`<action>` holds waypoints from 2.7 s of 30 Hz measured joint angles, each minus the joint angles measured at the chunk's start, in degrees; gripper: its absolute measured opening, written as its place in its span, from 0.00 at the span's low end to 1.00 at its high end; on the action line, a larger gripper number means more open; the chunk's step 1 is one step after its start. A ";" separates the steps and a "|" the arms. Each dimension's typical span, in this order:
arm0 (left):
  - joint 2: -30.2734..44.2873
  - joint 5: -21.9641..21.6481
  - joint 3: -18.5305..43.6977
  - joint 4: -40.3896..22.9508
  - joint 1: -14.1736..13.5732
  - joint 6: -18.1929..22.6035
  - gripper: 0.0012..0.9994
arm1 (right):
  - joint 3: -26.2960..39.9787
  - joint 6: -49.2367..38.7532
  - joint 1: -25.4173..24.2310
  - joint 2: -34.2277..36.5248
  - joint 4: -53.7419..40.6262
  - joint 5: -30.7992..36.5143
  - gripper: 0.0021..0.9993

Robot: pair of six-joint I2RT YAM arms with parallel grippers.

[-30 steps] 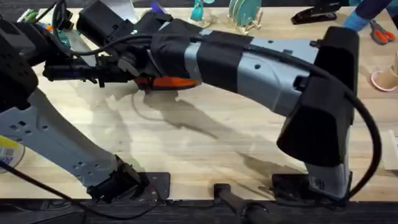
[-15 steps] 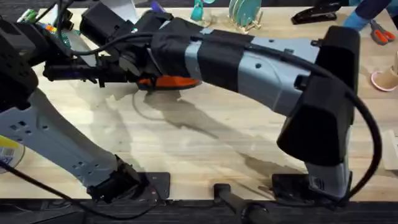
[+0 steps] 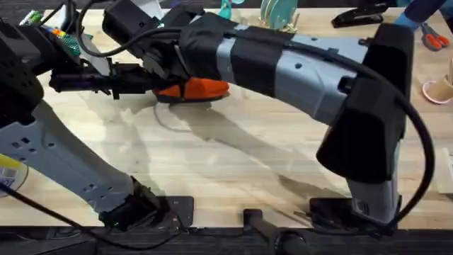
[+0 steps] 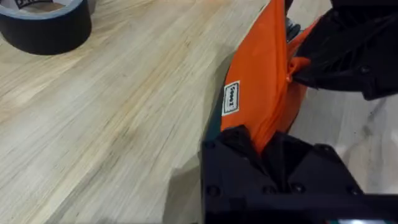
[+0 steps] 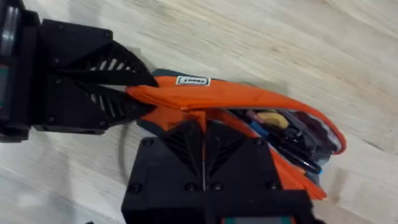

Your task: Unzip the bag, pick up the pens from the table one at a time and place them inside, then zip the bag closed.

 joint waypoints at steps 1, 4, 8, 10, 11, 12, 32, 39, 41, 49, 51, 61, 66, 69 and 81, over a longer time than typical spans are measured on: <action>0.00 0.02 0.00 0.02 0.00 0.01 0.04 | 0.00 -0.41 -0.12 0.00 -0.12 -0.07 0.03; 0.00 0.02 0.00 0.06 0.00 0.00 0.04 | 0.04 -1.04 -0.61 0.00 -0.90 -0.11 0.03; 0.00 0.04 0.00 0.13 0.00 0.00 0.04 | 0.28 -1.55 -1.79 0.00 -2.77 -0.15 0.03; 0.00 0.07 0.00 0.15 0.00 0.00 0.04 | 0.43 -1.74 -2.49 0.00 -3.64 -0.35 0.03; 0.00 0.08 0.00 0.17 0.00 0.00 0.04 | 0.56 -1.77 -2.83 0.00 -4.14 -0.52 0.03; 0.00 0.09 0.00 0.17 0.00 0.00 0.04 | 0.71 -1.78 -3.07 0.00 -4.59 -0.71 0.03; 0.00 0.26 0.00 0.22 0.00 0.00 0.04 | 3.04 -1.97 -5.65 -0.02 -10.17 -3.34 0.03; 0.00 0.26 0.00 0.22 -0.02 0.00 0.04 | 3.32 -1.97 -8.57 -0.22 -12.14 -9.27 0.03; 0.00 0.28 0.00 0.26 -0.04 0.00 0.04 | 3.32 -1.93 -9.34 -0.62 -12.67 -10.45 0.03; 0.00 0.31 0.00 0.24 -0.04 0.00 0.04 | 3.34 -1.95 -10.31 -2.19 -15.14 -12.21 0.03; 0.00 0.31 0.00 0.24 -0.04 0.00 0.04 | 3.34 -1.95 -10.71 -2.19 -15.47 -12.74 0.03; 0.00 0.29 0.00 0.22 -0.04 -0.09 0.04 | 3.39 -1.95 -13.34 -2.19 -17.32 -17.47 0.03; 0.00 0.31 0.00 0.34 -0.04 -0.26 0.04 | 3.41 -1.95 -14.51 -2.29 -18.54 -18.16 0.03; 0.00 0.33 0.00 0.36 -0.04 -0.40 0.04 | 3.41 -1.95 -15.00 -2.75 -19.54 -18.40 0.03; 0.00 0.48 0.00 0.40 -0.04 -0.63 0.04 | 3.41 -1.91 -17.16 -3.20 -22.10 -19.02 0.03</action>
